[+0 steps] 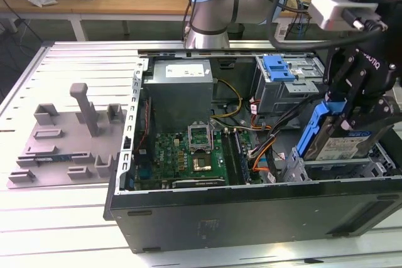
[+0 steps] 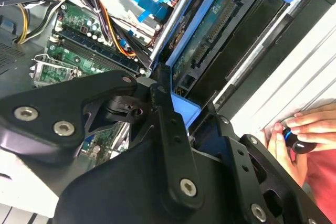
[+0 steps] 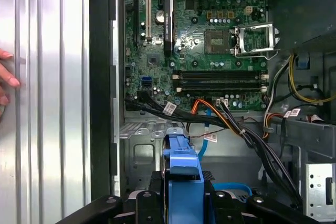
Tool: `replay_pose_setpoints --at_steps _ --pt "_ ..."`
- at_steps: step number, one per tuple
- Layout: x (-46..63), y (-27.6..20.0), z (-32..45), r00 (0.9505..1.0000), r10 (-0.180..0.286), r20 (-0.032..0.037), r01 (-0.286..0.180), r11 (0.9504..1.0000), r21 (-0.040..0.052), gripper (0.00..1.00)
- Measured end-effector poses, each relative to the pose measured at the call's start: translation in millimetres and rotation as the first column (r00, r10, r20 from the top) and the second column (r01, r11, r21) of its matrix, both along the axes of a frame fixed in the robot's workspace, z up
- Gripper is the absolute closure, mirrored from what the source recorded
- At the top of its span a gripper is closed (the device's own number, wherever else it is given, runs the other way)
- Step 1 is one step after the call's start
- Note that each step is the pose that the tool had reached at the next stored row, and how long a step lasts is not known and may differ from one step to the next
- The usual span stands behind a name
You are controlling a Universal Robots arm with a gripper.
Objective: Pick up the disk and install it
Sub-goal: 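Insert the disk into the insertion slot, then insert the first disk wire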
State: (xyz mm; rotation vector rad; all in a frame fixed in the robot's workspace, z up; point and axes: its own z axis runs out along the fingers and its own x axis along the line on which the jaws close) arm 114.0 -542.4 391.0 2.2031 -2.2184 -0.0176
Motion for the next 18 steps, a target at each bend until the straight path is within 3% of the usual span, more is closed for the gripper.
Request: replay_pose_setpoints --at_steps 4,7,18 --pt "0.0 0.0 -7.2 1.0000 0.000 0.0000 0.000 1.0000 0.0002 0.62" --pt "0.0 0.0 -8.1 1.0000 0.000 0.0000 0.000 1.0000 -0.0002 0.49" --pt "0.0 0.0 -8.7 1.0000 0.000 0.0000 0.000 1.0000 0.0001 0.49"
